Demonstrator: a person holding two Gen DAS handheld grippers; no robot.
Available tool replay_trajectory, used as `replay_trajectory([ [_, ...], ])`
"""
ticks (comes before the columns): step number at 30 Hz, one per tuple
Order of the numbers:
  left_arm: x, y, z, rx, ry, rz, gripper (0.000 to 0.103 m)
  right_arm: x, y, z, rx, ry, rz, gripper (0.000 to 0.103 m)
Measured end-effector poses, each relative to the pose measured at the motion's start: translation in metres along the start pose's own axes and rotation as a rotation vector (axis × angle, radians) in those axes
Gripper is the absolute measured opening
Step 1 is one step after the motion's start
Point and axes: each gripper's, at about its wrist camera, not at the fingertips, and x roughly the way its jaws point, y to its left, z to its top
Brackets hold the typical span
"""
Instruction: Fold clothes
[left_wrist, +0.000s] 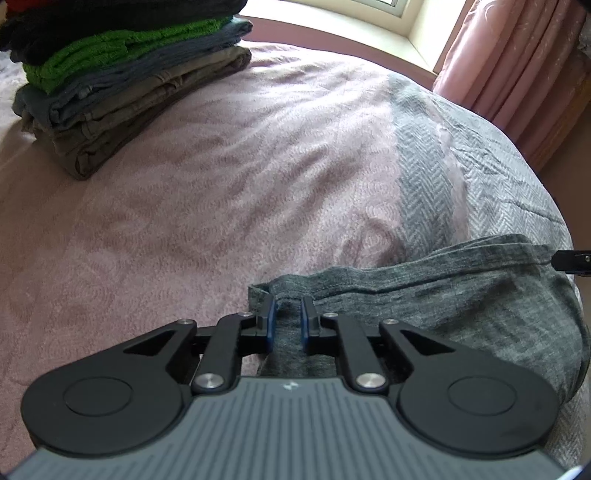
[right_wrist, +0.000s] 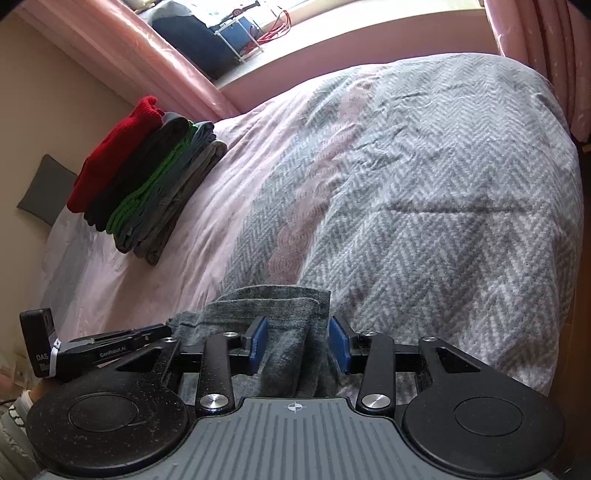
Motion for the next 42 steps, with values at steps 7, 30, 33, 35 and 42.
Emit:
replay_trajectory([
  [7,0.000,0.001,-0.001,-0.004,-0.001,-0.020,0.000,-0.003,0.005,-0.001,-0.053,-0.019,-0.014,0.010],
  [30,-0.022,0.022,-0.014,-0.111,-0.128,0.049,0.000,0.017,0.029,0.015,-0.256,-0.035,-0.108,0.001],
  [33,0.001,0.025,-0.020,-0.112,-0.056,0.096,0.000,0.033,0.018,0.013,-0.208,0.018,-0.130,0.002],
  [35,0.006,0.025,-0.024,-0.115,-0.039,0.109,0.000,0.036,0.010,0.013,-0.141,0.046,-0.123,0.002],
  [42,-0.046,0.033,-0.047,-0.316,-0.094,0.084,0.010,-0.026,-0.014,-0.008,0.119,-0.015,-0.083,0.080],
])
